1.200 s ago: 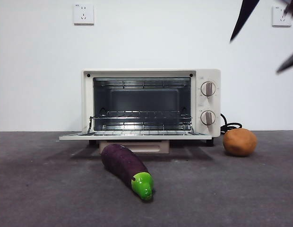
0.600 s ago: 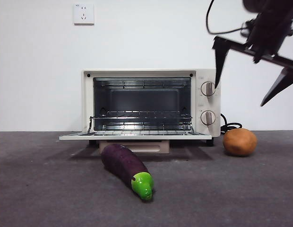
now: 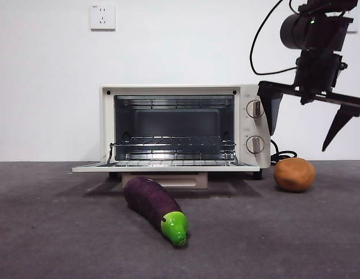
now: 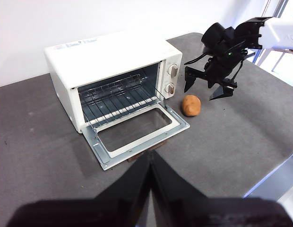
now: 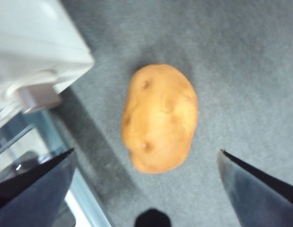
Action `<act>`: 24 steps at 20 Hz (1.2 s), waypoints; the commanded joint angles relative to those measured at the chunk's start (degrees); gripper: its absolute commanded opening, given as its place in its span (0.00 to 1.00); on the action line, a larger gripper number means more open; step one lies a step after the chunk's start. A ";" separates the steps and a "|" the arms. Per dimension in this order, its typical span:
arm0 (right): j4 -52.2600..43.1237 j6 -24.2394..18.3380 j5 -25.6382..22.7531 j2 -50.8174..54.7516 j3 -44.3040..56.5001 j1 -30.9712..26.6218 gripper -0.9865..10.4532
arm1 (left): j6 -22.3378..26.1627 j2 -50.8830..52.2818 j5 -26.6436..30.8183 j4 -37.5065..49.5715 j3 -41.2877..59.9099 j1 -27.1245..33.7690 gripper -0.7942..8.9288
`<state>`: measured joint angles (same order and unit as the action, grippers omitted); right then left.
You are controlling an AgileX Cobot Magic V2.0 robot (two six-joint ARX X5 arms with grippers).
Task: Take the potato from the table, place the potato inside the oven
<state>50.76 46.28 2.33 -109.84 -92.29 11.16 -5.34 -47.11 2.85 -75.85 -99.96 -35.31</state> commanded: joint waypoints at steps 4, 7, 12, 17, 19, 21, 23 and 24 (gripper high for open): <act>-1.05 2.60 -0.57 -4.57 -0.11 0.04 0.53 | 1.75 0.26 0.22 0.24 0.26 -0.09 0.08; -1.42 3.21 -3.63 -5.20 -0.11 0.02 0.53 | 1.75 0.24 0.22 0.24 0.26 -0.09 0.08; -3.41 3.69 -4.28 -7.21 -0.11 0.02 0.53 | 1.97 0.24 0.31 0.24 0.26 -0.09 0.08; -4.39 3.67 -5.22 -8.20 -0.11 0.02 0.50 | 1.97 0.24 3.37 0.24 0.26 -0.09 0.08; -4.37 3.67 -5.40 -8.44 -0.11 0.02 0.44 | 1.97 0.24 3.41 0.24 0.26 -0.09 0.08; -4.00 3.37 -5.33 -9.20 -0.09 0.02 0.44 | 2.01 0.24 3.43 0.24 0.26 -0.09 0.08; -2.75 3.02 -4.87 -10.40 -0.09 0.04 0.44 | 2.12 0.24 3.63 0.24 0.26 -0.09 0.08; -2.27 2.54 -4.90 -10.78 -0.09 0.15 0.44 | 2.10 0.24 4.20 0.24 0.26 -0.09 0.08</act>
<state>48.51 49.41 -2.57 -119.74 -92.47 11.20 -4.03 -47.11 6.92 -75.85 -99.96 -35.31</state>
